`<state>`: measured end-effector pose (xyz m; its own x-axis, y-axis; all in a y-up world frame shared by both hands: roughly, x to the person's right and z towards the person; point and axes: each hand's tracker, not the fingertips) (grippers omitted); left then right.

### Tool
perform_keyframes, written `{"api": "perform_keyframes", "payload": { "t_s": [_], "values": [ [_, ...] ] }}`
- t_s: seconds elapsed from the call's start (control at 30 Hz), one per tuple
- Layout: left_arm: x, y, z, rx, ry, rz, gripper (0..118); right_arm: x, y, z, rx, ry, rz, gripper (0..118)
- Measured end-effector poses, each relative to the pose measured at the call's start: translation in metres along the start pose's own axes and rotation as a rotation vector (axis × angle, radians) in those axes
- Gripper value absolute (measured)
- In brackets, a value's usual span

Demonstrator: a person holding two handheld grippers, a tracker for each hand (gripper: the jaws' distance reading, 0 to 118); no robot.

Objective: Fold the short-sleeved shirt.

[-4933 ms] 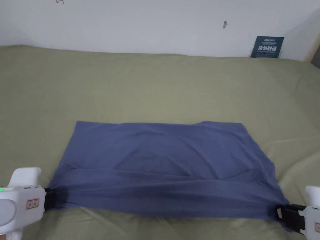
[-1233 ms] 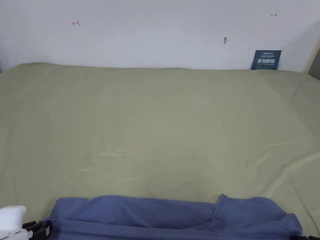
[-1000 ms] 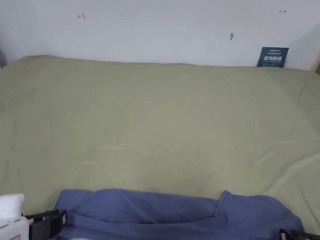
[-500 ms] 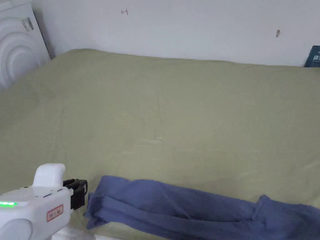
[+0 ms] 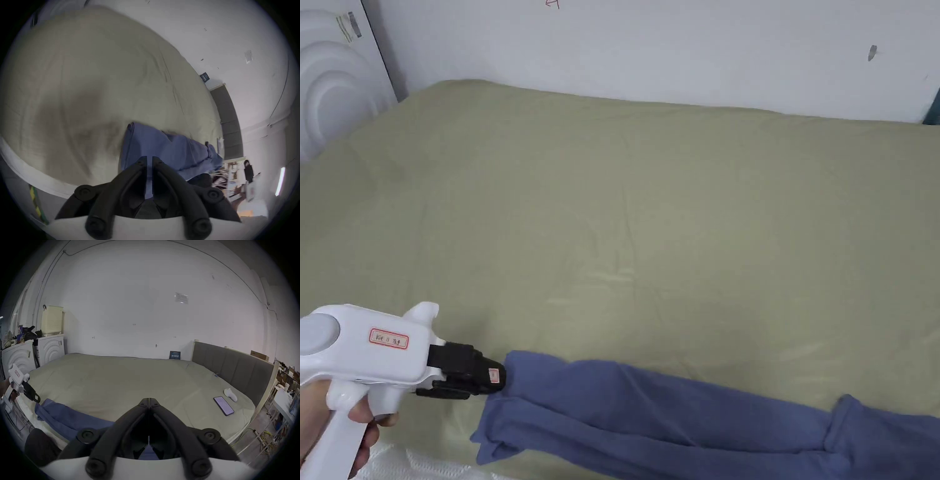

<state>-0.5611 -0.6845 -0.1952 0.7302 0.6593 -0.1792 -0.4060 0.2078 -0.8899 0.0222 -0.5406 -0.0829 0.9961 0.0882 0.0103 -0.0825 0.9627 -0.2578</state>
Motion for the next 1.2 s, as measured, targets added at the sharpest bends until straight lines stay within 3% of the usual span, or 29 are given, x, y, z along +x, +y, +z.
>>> {"api": "perform_keyframes", "payload": {
  "t_s": [0.03, 0.1, 0.13, 0.2, 0.47, 0.57, 0.6, 0.63, 0.67, 0.7, 1.0, 1.2],
  "values": [
    [-0.005, 0.004, -0.003, -0.015, -0.026, -0.018, 39, 0.001, 0.000, -0.001, -0.010, -0.011, 0.006, 0],
    [-0.007, 0.006, -0.011, -0.072, -0.091, -0.005, 100, 0.006, 0.001, -0.001, -0.012, -0.018, -0.003, 0],
    [-0.007, 0.008, -0.017, -0.093, -0.073, -0.005, 107, 0.008, 0.002, 0.000, -0.015, -0.024, -0.005, 0],
    [-0.012, 0.007, -0.022, -0.089, -0.078, -0.011, 112, 0.007, 0.002, -0.001, -0.021, -0.033, -0.001, 0],
    [-0.005, 0.004, -0.042, -0.184, -0.177, 0.004, 110, 0.006, 0.000, 0.000, -0.050, -0.035, -0.012, 0],
    [-0.002, 0.004, -0.041, -0.180, -0.195, 0.019, 106, 0.005, -0.001, 0.002, -0.056, -0.032, -0.011, 0],
    [-0.001, 0.003, -0.041, -0.180, -0.201, 0.019, 93, 0.005, -0.001, 0.002, -0.057, -0.025, -0.013, 0],
    [-0.002, 0.004, -0.041, -0.180, -0.202, 0.028, 63, 0.005, -0.001, 0.002, -0.057, -0.024, -0.012, 0],
    [0.001, 0.002, -0.041, -0.149, -0.145, 0.025, 11, 0.005, -0.001, 0.002, -0.055, -0.021, -0.012, 0],
    [0.003, 0.001, -0.041, -0.124, -0.077, 0.004, 5, 0.003, -0.016, -0.012, -0.054, -0.019, -0.011, 0],
    [-0.013, -0.005, 0.002, 0.013, -0.141, 0.119, 5, 0.014, -0.020, -0.022, -0.042, 0.006, -0.010, 0],
    [-0.024, -0.013, 0.057, 0.144, -0.070, 0.165, 5, 0.011, -0.013, -0.025, -0.020, 0.041, -0.021, 0]
  ]
}}
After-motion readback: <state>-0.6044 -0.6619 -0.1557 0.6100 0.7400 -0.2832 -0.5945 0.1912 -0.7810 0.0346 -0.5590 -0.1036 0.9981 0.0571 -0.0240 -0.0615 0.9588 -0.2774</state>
